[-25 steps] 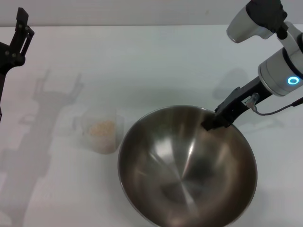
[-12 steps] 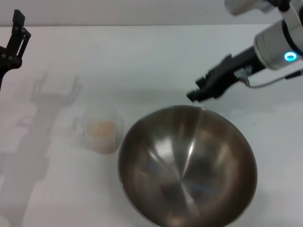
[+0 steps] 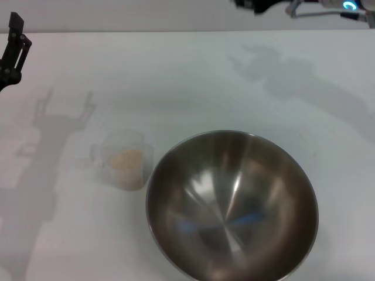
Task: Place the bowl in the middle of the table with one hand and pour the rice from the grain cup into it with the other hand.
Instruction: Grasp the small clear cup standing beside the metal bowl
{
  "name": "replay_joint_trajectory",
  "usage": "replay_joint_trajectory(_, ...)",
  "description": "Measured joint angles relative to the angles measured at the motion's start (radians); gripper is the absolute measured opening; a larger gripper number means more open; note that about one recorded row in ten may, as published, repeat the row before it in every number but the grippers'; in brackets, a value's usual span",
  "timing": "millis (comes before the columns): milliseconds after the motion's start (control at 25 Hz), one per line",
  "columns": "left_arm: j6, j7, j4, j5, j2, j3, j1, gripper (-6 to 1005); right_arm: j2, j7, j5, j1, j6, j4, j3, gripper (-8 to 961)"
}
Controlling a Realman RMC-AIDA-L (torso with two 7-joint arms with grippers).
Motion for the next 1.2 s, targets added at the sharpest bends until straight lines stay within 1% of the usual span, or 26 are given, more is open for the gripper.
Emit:
replay_joint_trajectory(80,0.001,0.002,0.0,-0.001,0.0,0.0,-0.001,861,0.0,-0.018,0.001,-0.04,-0.171,-0.002,-0.061,439)
replay_joint_trajectory(120,0.002,0.003,0.0,-0.001,0.0,0.0,-0.001,861,0.0,-0.027,0.001,-0.087,-0.362,-0.002,-0.136,439)
replay_joint_trajectory(160,0.003,0.004,0.0,-0.001,0.0,0.0,-0.001,861,0.0,-0.027,0.001,-0.087,-0.362,-0.002,-0.136,439)
replay_joint_trajectory(280,0.004,0.006,0.0,-0.002,0.002,0.0,-0.001,861,0.001,-0.042,0.001,-0.152,-0.684,0.008,-0.27,438)
replay_joint_trajectory(400,0.004,0.009,0.002,-0.008,0.002,0.0,-0.001,861,0.001,-0.047,-0.001,-0.198,-1.096,0.072,-0.422,438)
replay_joint_trajectory(440,0.004,0.009,0.002,-0.008,0.003,0.0,-0.001,861,0.001,-0.039,-0.001,-0.2,-1.189,0.103,-0.457,438)
replay_joint_trajectory(480,0.004,0.01,0.002,-0.009,0.003,0.0,-0.002,861,0.001,-0.023,-0.001,-0.201,-1.313,0.14,-0.498,437)
replay_joint_trajectory(520,0.003,0.01,0.003,-0.009,0.004,0.0,-0.004,861,0.0,0.052,-0.002,-0.191,-1.53,0.235,-0.563,437)
replay_joint_trajectory(560,0.003,0.01,0.003,-0.009,0.004,0.0,-0.004,861,0.0,0.052,-0.002,-0.191,-1.53,0.235,-0.563,437)
replay_joint_trajectory(680,0.004,0.01,0.003,-0.009,0.004,-0.001,-0.005,861,-0.002,0.251,-0.007,-0.17,-1.789,0.39,-0.621,437)
replay_joint_trajectory(720,0.004,0.01,0.003,-0.009,0.004,-0.006,-0.005,861,-0.004,0.435,-0.022,-0.162,-1.918,0.502,-0.631,437)
replay_joint_trajectory(760,0.004,0.01,0.003,-0.009,0.004,-0.006,-0.005,861,-0.004,0.435,-0.022,-0.162,-1.918,0.502,-0.631,436)
replay_joint_trajectory(880,0.002,0.009,0.003,-0.009,0.004,-0.01,-0.004,861,-0.006,0.74,-0.092,-0.16,-2.063,0.678,-0.606,436)
replay_joint_trajectory(960,0.001,0.004,0.003,-0.009,0.004,-0.009,0.003,861,-0.008,0.936,-0.151,-0.159,-2.132,0.795,-0.571,436)
replay_joint_trajectory(1040,0.004,0.001,0.0,-0.006,0.003,-0.005,0.015,861,-0.012,1.088,-0.205,-0.157,-2.178,0.911,-0.527,435)
replay_joint_trajectory(1080,0.007,-0.002,-0.003,-0.004,0.004,0.0,0.028,861,-0.014,1.14,-0.228,-0.154,-2.19,0.962,-0.509,435)
replay_joint_trajectory(1120,0.013,-0.016,-0.006,-0.001,0.004,0.012,0.051,861,-0.018,1.214,-0.268,-0.151,-2.203,1.045,-0.483,435)
replay_joint_trajectory(1160,0.013,-0.016,-0.006,-0.001,0.004,0.012,0.051,861,-0.018,1.214,-0.268,-0.151,-2.203,1.045,-0.483,435)
replay_joint_trajectory(1200,0.015,-0.034,-0.007,-0.001,0.004,0.021,0.061,861,-0.02,1.237,-0.281,-0.15,-2.205,1.078,-0.475,435)
